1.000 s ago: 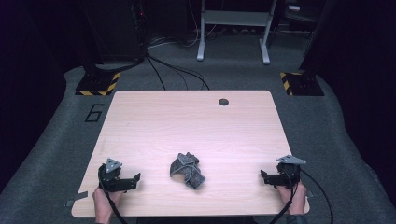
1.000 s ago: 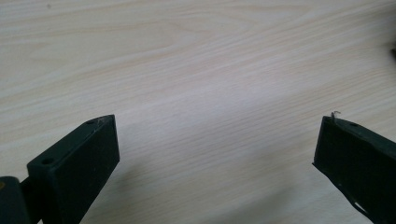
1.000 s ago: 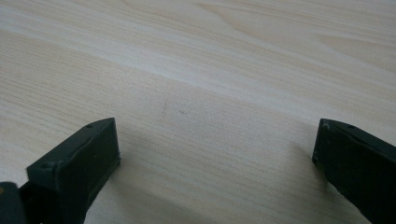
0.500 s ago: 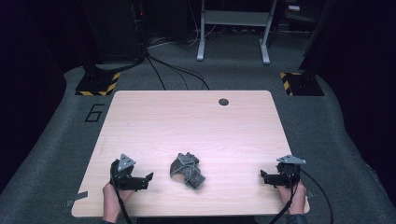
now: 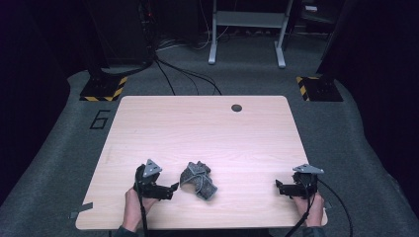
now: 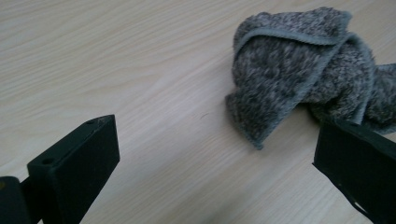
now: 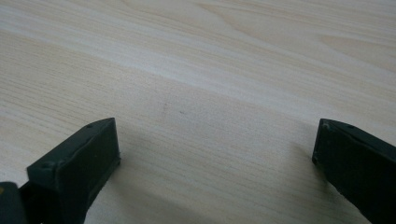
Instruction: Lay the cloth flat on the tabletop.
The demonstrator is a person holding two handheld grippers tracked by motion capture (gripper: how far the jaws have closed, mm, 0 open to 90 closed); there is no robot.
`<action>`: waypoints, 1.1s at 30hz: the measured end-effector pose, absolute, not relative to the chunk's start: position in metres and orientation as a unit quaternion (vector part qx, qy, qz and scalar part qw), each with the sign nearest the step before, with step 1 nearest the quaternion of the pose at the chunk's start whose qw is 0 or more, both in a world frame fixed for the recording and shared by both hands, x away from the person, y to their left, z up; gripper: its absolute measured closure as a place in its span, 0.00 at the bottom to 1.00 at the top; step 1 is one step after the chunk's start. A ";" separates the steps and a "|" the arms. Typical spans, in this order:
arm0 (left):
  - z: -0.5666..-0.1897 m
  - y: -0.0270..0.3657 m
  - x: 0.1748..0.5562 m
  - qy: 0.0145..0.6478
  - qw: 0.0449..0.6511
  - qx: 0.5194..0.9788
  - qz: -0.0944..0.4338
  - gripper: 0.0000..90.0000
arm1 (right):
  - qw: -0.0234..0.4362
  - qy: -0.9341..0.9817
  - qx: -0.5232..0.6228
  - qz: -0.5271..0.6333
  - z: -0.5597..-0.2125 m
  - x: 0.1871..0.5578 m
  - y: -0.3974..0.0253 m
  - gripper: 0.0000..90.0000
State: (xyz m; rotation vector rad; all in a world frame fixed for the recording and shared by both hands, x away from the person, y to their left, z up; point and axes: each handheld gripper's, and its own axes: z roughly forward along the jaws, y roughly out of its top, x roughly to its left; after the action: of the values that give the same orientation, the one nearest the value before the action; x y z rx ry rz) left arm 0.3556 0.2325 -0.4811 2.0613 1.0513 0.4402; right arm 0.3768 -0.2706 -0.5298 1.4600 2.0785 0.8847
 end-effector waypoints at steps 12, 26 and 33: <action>-0.476 0.187 0.362 0.367 0.393 0.829 0.154 0.00 | 0.224 0.753 0.529 0.321 -0.530 0.377 -0.271 0.00; -0.487 0.168 0.374 0.366 0.390 0.833 0.141 0.14 | 0.224 0.753 0.529 0.321 -0.530 0.377 -0.271 0.00; -0.496 0.164 0.376 0.354 0.385 0.842 0.132 0.25 | 0.224 0.753 0.529 0.321 -0.530 0.377 -0.271 0.00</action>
State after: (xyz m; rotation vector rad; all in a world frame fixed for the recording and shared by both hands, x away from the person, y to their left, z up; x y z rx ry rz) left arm 0.3761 0.1644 -0.4963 2.1460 0.9018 0.3357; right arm 0.3768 -0.2706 -0.5299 1.4596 2.0775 0.8859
